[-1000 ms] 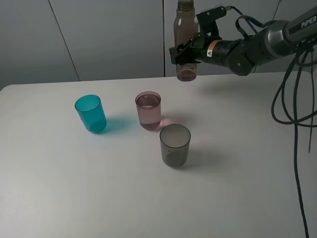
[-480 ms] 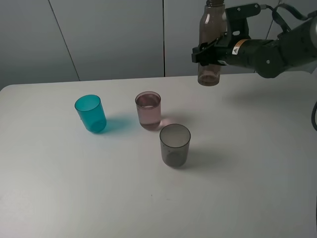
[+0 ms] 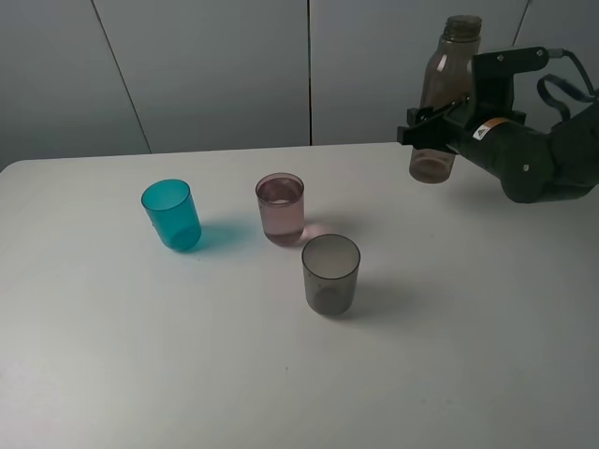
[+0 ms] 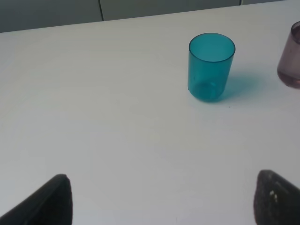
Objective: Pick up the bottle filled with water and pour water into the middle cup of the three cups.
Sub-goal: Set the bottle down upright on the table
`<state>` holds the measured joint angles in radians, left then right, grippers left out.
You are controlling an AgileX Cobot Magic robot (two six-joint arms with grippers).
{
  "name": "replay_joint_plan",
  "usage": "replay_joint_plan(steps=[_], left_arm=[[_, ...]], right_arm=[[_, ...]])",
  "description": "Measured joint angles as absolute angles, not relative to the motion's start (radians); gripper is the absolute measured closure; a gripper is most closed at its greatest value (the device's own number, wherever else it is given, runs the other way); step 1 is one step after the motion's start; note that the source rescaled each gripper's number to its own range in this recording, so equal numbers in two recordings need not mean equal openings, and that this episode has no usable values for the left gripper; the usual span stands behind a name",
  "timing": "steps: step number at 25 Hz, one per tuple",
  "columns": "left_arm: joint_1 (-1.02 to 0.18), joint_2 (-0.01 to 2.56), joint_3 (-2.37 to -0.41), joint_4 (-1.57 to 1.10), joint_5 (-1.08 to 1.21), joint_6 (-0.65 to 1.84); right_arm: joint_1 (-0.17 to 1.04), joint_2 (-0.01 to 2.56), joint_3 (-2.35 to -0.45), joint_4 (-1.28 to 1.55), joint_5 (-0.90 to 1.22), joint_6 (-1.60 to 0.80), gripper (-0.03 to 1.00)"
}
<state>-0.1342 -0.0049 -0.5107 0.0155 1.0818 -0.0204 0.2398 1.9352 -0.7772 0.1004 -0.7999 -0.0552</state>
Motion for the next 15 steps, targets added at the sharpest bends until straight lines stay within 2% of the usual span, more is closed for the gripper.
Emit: replay_joint_plan(steps=[15], left_arm=[[-0.134, -0.005, -0.511, 0.016, 1.082, -0.020]], right_arm=[[0.238, 2.113, -0.807, 0.138, -0.969, -0.062, 0.97]])
